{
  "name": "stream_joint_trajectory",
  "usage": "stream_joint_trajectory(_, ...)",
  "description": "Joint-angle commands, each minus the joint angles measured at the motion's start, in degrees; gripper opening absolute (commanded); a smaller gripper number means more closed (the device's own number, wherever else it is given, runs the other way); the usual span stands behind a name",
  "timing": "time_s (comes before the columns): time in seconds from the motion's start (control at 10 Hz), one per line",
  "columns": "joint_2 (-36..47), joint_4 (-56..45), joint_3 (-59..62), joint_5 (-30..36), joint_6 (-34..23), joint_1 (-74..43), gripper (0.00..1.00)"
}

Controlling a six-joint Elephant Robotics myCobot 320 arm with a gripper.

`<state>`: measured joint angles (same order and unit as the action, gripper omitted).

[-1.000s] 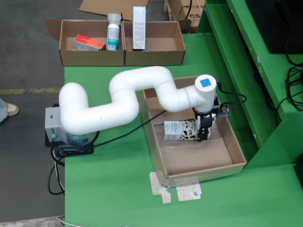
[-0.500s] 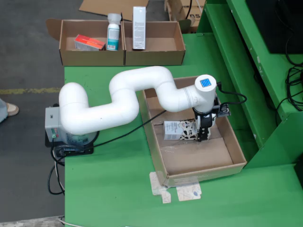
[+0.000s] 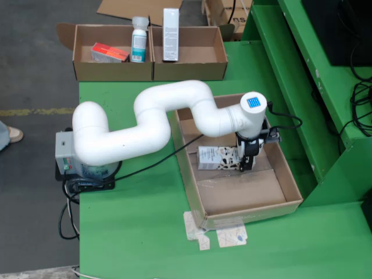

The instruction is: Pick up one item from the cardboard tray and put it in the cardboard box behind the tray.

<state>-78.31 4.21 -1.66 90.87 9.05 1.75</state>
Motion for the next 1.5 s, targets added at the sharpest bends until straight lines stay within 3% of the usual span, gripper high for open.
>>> stream_joint_trajectory(0.0,9.6,-12.8,1.7,2.0,-1.0,0.3,0.0)
stream_joint_trajectory(0.6,19.2,-27.4,1.7,4.6,-3.0,0.9,0.0)
stream_joint_trajectory(1.4,25.8,-24.0,1.7,4.9,-3.1,1.7,0.0)
